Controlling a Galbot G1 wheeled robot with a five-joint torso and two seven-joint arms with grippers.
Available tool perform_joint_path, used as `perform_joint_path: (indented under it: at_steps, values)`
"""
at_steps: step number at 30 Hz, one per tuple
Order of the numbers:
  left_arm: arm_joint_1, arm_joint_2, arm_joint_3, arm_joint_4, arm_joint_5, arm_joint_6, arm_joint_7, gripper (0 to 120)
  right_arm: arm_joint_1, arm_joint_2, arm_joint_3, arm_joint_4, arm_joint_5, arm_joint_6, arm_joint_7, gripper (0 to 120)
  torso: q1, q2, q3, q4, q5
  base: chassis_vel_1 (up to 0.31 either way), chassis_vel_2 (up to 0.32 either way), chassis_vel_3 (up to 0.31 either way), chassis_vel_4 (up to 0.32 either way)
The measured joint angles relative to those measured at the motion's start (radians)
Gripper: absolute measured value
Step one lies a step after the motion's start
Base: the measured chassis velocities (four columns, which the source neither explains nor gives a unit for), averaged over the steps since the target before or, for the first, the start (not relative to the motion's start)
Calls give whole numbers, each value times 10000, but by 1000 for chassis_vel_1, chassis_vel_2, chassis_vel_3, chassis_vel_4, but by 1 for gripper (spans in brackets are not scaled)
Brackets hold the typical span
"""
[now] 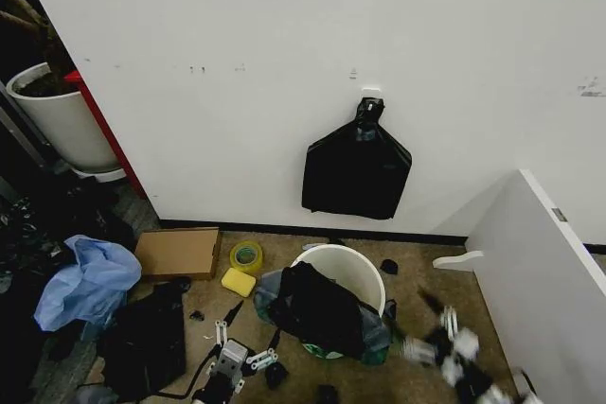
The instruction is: Place the garbage bag over the trash bin.
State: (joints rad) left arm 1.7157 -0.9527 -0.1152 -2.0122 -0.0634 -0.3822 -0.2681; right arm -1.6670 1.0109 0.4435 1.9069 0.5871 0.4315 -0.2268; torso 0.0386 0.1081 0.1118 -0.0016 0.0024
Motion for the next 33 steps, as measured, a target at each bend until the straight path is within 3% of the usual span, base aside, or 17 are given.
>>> perform_joint_path:
  at_steps: [1,4,7,9,11,12,16,25,28,33]
  values:
    - [0,0,0,0,0,0,0,100,0,0,0,0,0,0,0,100,0,0,0,0,0,0,0,0,0]
    - [-5,-242,-64,-305,-246,21,-9,100,1065,-491,-368,205,-546,-2069,997,100,0,0,1,-3,4,0,0,0,0]
    - [-44,-787,-165,-435,-292,87,-68,100,2248,-962,-843,16,-875,-4148,986,100,0,0,1,-2,3,0,0,0,0]
    - [-45,-904,-178,-443,-301,121,-116,100,2425,-1003,-907,-20,-926,-4565,933,100,0,0,1,-2,2,0,0,0,0]
    - [-24,-1173,-208,-454,-349,243,-271,100,3125,-1090,-1149,-160,-1187,-6125,700,100,0,0,2,-4,3,0,0,0,0]
    - [15,-1315,-237,-455,-379,311,-371,100,3834,-1106,-1407,-257,-1313,-7536,602,100,0,-1,1,-2,3,0,0,0,0]
    - [56,-1402,-327,-420,-386,358,-454,100,5294,-898,-2073,-591,-848,-9724,532,100,1,0,1,-1,3,0,0,0,0]
    - [118,-1726,-423,-305,-355,410,-656,100,6884,-437,-2837,-1731,-811,-11274,-569,100,1,0,1,-4,3,0,0,0,0]
    - [152,-1818,-422,-299,-303,411,-698,100,7072,-346,-2957,-2022,-941,-11303,-569,100,1,0,0,-3,-1,0,0,0,0]
    - [217,-1896,-419,-289,-218,410,-771,100,7154,-116,-2997,-2473,-1033,-10973,-553,88,1,0,0,-3,1,0,0,0,0]
